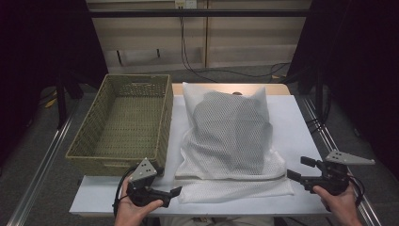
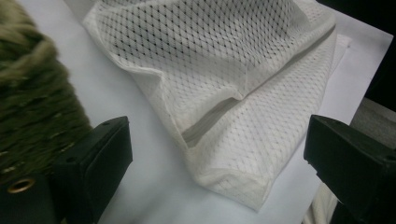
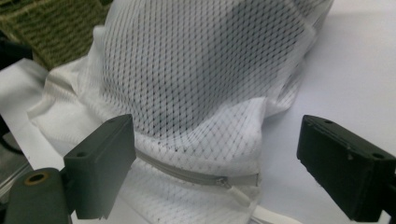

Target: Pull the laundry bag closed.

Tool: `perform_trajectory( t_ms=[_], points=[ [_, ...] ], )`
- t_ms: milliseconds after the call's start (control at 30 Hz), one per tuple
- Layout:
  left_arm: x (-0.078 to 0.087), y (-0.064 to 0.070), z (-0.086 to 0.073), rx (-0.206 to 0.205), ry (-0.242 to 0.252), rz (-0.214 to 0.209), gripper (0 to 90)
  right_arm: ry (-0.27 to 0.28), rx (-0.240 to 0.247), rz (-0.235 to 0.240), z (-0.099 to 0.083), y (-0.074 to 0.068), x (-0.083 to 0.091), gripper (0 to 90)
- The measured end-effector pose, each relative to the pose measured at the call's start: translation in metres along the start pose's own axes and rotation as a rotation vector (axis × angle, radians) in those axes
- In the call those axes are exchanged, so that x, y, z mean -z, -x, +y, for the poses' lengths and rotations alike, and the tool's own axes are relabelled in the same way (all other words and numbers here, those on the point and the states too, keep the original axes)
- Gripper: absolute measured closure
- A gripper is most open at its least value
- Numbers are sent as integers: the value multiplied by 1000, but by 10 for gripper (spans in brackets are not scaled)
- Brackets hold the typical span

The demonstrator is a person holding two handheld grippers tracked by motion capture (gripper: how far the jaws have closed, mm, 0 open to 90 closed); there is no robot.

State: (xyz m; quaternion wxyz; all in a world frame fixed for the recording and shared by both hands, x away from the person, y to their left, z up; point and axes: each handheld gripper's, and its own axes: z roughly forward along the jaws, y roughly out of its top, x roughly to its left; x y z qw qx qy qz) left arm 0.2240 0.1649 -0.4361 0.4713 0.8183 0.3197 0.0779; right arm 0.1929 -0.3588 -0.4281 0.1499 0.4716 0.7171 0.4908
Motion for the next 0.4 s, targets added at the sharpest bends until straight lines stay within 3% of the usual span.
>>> perform_trajectory(
  t_ms=[100,167,400],
  points=[
    [0,-1,1,-4,2,5,77,29,-19,-7,-1,0,8,110],
    [1,-1,1,-2,11,20,77,18,-20,-16,-4,1,11,121],
    [1,-2,2,-4,13,6,84,54,-24,-35,-7,4,17,165]
  ],
)
